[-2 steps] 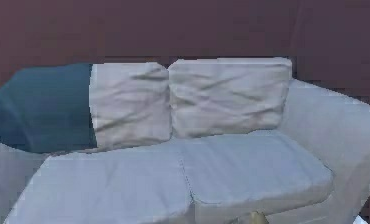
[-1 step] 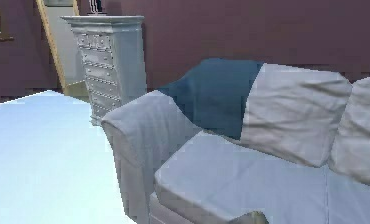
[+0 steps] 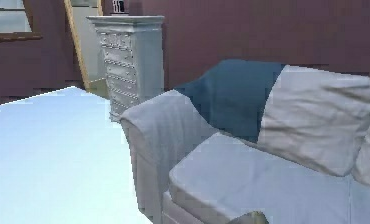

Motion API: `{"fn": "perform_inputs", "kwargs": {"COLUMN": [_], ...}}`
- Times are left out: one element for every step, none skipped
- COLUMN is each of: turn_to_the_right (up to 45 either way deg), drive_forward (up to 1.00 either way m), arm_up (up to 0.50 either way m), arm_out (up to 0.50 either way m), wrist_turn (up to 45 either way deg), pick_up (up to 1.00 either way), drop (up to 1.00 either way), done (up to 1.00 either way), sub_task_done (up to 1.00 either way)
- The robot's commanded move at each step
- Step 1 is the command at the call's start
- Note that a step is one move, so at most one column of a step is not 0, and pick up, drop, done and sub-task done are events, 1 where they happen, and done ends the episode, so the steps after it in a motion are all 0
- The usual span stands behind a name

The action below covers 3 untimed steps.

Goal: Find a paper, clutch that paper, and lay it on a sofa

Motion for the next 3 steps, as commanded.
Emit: {"fn": "perform_inputs", "kwargs": {"turn_to_the_right": [-3.0, 45.0, 45.0], "drive_forward": [0.0, 0.0, 0.0], "arm_up": [0.0, 0.0, 0.0], "arm_out": [0.0, 0.0, 0.0], "wrist_turn": [0.0, 0.0, 0.0], "pick_up": [0.0, 0.0, 0.0], "drop": [0.0, 0.0, 0.0], "done": [0.0, 0.0, 0.0], "sub_task_done": [0.0, 0.0, 0.0]}}
